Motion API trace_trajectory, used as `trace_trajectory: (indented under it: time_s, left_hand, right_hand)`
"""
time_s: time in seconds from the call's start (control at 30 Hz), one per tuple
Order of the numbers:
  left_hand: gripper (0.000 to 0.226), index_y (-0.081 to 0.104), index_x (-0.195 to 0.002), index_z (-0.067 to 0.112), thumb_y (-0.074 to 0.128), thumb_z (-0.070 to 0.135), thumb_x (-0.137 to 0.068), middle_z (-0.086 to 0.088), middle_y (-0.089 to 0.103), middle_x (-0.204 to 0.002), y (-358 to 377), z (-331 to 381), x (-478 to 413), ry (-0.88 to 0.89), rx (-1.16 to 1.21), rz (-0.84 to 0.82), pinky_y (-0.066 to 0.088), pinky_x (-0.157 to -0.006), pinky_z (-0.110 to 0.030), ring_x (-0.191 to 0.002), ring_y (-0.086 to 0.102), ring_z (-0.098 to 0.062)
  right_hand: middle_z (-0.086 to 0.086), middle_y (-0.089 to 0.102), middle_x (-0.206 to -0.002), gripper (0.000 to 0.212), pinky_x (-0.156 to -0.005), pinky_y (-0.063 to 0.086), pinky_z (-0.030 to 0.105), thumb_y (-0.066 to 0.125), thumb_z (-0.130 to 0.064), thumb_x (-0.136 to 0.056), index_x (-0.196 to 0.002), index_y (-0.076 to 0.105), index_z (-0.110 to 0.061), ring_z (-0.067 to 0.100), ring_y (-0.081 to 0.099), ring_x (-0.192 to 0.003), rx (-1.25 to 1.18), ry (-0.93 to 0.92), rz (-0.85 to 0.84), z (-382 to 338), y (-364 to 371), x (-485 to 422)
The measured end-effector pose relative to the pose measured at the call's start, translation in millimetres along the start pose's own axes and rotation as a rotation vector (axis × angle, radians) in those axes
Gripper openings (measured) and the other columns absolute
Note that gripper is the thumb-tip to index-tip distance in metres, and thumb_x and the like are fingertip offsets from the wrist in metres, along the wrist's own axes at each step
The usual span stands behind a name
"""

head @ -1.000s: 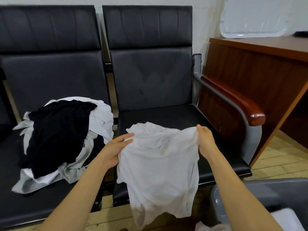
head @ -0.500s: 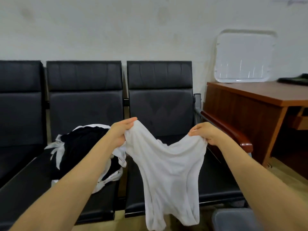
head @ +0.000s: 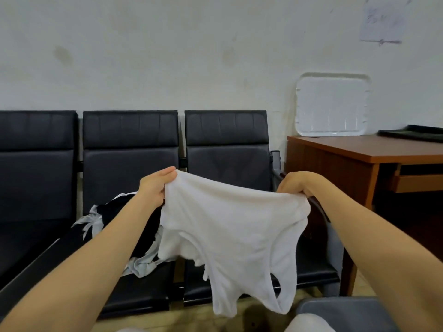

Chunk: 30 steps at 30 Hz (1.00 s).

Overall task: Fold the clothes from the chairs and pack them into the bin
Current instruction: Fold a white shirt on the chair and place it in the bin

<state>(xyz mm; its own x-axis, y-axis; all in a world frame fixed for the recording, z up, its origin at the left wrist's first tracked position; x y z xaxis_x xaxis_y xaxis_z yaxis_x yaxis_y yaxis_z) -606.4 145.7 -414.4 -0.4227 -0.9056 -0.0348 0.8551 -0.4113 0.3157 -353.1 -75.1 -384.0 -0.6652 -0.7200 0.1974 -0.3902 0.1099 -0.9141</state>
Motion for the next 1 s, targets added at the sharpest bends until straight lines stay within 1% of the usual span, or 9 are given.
trace_trajectory:
  time_s: [0.13, 0.23, 0.33, 0.53, 0.63, 0.73, 0.8, 0.9, 1.0]
  left_hand:
    - [0.033, 0.067, -0.113, 0.010, 0.072, 0.002, -0.082, -0.006, 0.067, -0.099, 1.3, -4.2, 0.7, -0.045, -0.041, -0.021, 0.051, -0.076, -0.033, -0.089, 0.064, -0.020]
    - [0.033, 0.066, -0.115, 0.011, 0.070, 0.002, -0.084, -0.006, 0.066, -0.099, 0.2, -8.4, -2.3, -0.061, -0.023, -0.021, 0.051, -0.081, -0.034, -0.089, 0.064, -0.020]
    - [0.035, 0.064, -0.122, 0.012, 0.064, 0.001, -0.088, -0.009, 0.064, -0.115, -3.6, -11.3, -10.3, -0.056, -0.005, -0.037, 0.050, -0.095, -0.035, -0.100, 0.062, -0.022]
    - [0.038, 0.056, -0.132, 0.006, 0.054, -0.001, -0.094, -0.013, 0.058, -0.126, -1.3, -21.1, -17.1, -0.105, -0.023, -0.088, 0.045, -0.098, -0.034, -0.109, 0.057, -0.024]
    - [0.035, 0.057, -0.130, 0.004, 0.054, 0.001, -0.095, -0.011, 0.059, -0.123, 1.1, -25.4, -15.4, -0.112, -0.060, -0.103, 0.045, -0.093, -0.034, -0.107, 0.057, -0.024]
    - [0.032, 0.061, -0.125, 0.005, 0.058, 0.011, -0.094, -0.011, 0.061, -0.122, 0.3, -24.2, -17.3, -0.080, 0.066, -0.109, 0.047, -0.094, -0.037, -0.110, 0.058, -0.025]
    - [0.029, 0.065, -0.118, 0.007, 0.062, 0.020, -0.092, -0.010, 0.067, -0.113, -0.3, -25.5, -19.6, -0.118, 0.182, -0.157, 0.051, -0.087, -0.040, -0.104, 0.063, -0.026]
    - [0.026, 0.067, -0.101, 0.006, 0.072, 0.022, -0.081, -0.010, 0.068, -0.093, -3.7, -35.6, -26.0, -0.211, 0.010, -0.227, 0.051, -0.077, -0.036, -0.085, 0.064, -0.024]
    - [0.010, 0.065, -0.092, 0.009, 0.067, 0.016, -0.086, -0.008, 0.062, -0.087, -3.8, -44.2, -40.6, -0.265, -0.190, -0.406, 0.051, -0.072, -0.034, -0.077, 0.061, -0.019]
  right_hand:
    - [0.015, 0.065, -0.116, 0.037, -0.098, 0.049, 0.043, 0.076, -0.015, -0.078, -0.113, 0.067, -0.008, 0.025, 0.061, -0.099, -0.817, -0.014, 0.236, 4.8, -1.4, -9.3]
    - [0.011, 0.063, -0.114, 0.049, -0.097, 0.048, 0.044, 0.083, -0.023, -0.072, -0.117, 0.064, -0.012, 0.029, 0.059, -0.103, -1.313, 0.043, 0.246, 6.5, 0.7, -14.6]
    - [0.015, 0.065, -0.104, 0.037, -0.084, 0.053, 0.042, 0.078, -0.016, -0.078, -0.111, 0.064, -0.007, 0.029, 0.063, -0.091, -1.295, 0.095, 0.117, 11.7, 7.3, -11.2]
    - [0.017, 0.059, -0.117, 0.031, -0.094, 0.051, 0.046, 0.065, -0.006, -0.087, -0.118, 0.063, -0.007, 0.033, 0.060, -0.101, -1.094, 0.178, 0.135, 22.9, 13.1, -11.8]
    - [0.016, 0.060, -0.116, 0.027, -0.092, 0.052, 0.044, 0.058, -0.004, -0.092, -0.117, 0.065, -0.008, 0.032, 0.061, -0.101, -1.054, 0.112, 0.095, 18.4, 16.4, -9.8]
    - [0.012, 0.062, -0.109, 0.022, -0.085, 0.053, 0.039, 0.056, -0.007, -0.094, -0.112, 0.067, -0.015, 0.026, 0.061, -0.095, -1.380, -0.033, 0.140, 15.5, 15.3, -16.9]
    - [0.006, 0.061, -0.102, 0.019, -0.090, 0.050, 0.035, 0.051, -0.010, -0.097, -0.109, 0.064, -0.018, 0.022, 0.058, -0.093, -1.413, -0.027, 0.169, 13.4, 16.6, -22.6]
    - [0.010, 0.062, -0.092, 0.023, -0.078, 0.049, 0.032, 0.060, -0.011, -0.092, -0.115, 0.062, -0.010, 0.023, 0.057, -0.085, -1.242, 0.151, 0.059, 14.6, 22.9, -25.0]
    - [0.016, 0.067, -0.094, 0.024, -0.068, 0.056, 0.041, 0.062, -0.009, -0.090, -0.114, 0.064, -0.011, 0.029, 0.062, -0.086, -1.307, 0.103, -0.066, 11.9, 23.0, -28.2]
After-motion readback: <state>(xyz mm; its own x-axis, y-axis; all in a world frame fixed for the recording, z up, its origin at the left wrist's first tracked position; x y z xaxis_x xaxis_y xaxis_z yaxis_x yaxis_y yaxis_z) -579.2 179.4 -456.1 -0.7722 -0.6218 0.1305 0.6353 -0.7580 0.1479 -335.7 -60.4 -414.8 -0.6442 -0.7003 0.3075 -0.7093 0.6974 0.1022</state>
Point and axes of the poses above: each hand's wrist, its own x-axis away from the middle knuckle, its own y-axis out of the palm, z = x × y, the point moved 1 cm from there along -x, towards the middle knuckle
